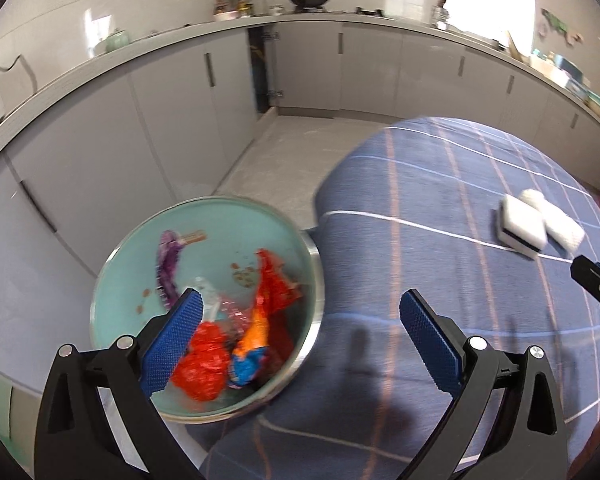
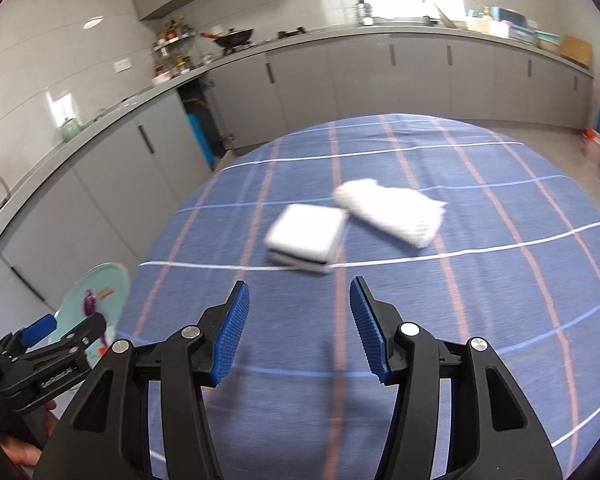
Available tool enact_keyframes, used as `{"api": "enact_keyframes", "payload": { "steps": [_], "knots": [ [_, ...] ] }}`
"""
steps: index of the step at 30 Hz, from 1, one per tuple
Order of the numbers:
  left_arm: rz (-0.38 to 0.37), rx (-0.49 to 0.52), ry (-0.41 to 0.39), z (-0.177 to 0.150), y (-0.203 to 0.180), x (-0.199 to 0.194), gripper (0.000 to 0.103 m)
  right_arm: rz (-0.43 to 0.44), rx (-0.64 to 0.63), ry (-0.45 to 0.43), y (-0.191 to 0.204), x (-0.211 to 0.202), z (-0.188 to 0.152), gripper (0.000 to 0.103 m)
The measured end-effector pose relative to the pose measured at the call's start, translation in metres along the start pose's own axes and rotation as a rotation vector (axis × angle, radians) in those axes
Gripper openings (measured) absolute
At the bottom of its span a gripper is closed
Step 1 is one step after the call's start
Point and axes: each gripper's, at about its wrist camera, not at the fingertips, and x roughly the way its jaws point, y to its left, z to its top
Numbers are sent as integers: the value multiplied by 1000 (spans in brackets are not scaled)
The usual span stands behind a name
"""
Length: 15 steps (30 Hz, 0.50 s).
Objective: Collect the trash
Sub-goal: 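Move both tools back toward the white sponge and mesh cloth on the table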
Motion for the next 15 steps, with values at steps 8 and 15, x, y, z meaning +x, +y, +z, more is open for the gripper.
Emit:
{"api": "enact_keyframes", "payload": {
  "steps": [8,15],
  "knots": [
    [-81,72,-7,12,-46,9,97,-61,28,11,-47,8,15,52],
    [-146,117,-6,30,-87,22,97,-71,-27,73,-70,37,40,49]
  ]
}}
